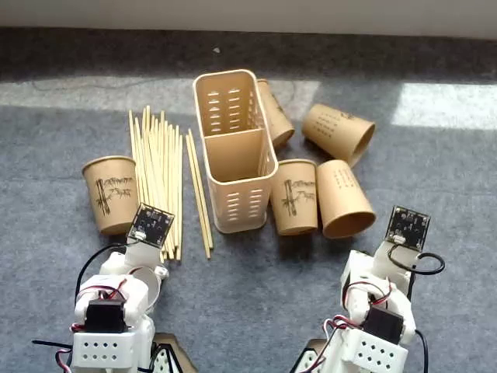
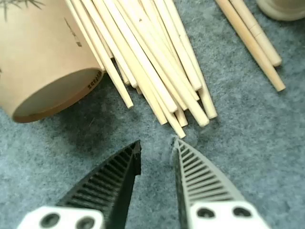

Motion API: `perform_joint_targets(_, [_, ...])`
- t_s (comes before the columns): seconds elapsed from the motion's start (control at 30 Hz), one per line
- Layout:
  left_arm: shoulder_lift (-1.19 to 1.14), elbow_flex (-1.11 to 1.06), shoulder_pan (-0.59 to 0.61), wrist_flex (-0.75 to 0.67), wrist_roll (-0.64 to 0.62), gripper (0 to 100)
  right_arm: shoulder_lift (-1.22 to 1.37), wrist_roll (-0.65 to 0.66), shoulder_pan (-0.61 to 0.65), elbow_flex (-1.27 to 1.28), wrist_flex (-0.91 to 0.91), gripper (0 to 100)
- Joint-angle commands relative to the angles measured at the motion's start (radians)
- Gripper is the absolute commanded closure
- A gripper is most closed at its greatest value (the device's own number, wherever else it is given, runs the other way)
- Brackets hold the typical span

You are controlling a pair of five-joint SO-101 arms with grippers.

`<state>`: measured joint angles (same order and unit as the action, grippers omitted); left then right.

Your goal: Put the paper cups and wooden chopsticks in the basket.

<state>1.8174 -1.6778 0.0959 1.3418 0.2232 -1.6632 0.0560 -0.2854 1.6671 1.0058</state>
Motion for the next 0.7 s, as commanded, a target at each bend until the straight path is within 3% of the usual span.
perform_joint_targets(0.0, [0.008, -0.018, -0.012, 0.005, 0.009, 88, -0.010, -0.006, 0.004, 0.156, 0.004, 71.0])
perform_joint_targets(0.27, [0.008, -0.018, -0.015, 0.005, 0.006, 88, -0.010, -0.006, 0.005, 0.156, 0.001, 71.0])
perform_joint_targets(0.47, [0.008, -0.018, -0.008, -0.002, 0.014, 87, -0.010, -0.005, 0.030, 0.157, -0.107, 70.7])
perform_joint_targets(0.67, [0.008, 0.041, 0.077, -0.206, 0.256, 87, -0.010, 0.023, 0.025, 0.150, -0.240, 70.7])
